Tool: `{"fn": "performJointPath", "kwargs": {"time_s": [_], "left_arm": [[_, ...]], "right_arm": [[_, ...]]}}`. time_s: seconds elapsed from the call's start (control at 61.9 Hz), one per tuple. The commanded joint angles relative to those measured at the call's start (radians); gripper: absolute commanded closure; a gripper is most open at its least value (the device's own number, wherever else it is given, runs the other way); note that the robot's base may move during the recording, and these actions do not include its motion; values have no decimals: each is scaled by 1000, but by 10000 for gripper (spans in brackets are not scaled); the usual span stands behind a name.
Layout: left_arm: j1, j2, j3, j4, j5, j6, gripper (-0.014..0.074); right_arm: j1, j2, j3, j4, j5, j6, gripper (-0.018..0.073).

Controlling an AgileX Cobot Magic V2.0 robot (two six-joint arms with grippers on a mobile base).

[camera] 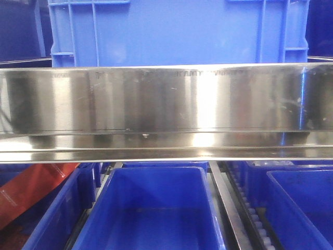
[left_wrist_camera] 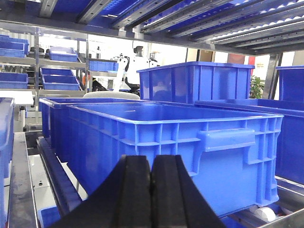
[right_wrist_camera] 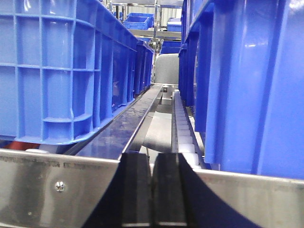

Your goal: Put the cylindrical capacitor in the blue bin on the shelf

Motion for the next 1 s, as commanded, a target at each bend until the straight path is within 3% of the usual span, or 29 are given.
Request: {"fn": "performJointPath", "kwargs": {"time_s": [0.0,0.404,0.468,0.549,0.694,0.807,0.888,0.985], "left_arm": [[-6,-4,1,-7,-19,0,707],[-4,-5,1,2,-18,0,707],[15,-21,12,52,0,0,707],[93,-38,34,97,51,0,707],[298,-81,121,97,72,0,707],[418,-122,191,97,69,0,707],[463,-167,244,97,61,0,707],[472,-236,307,97,61,0,707]], "right_arm": [[1,-7,1,5,-17,-6,727],[1,-7,1,5,-17,-6,727],[1,-7,1,5,-17,-6,727],[1,-7,1,5,-17,-6,727],[1,-7,1,5,-17,-6,727],[1,-7,1,5,-17,-6,727],[1,-7,1,5,-17,-6,727],[1,-7,1,5,-17,-6,727]]}}
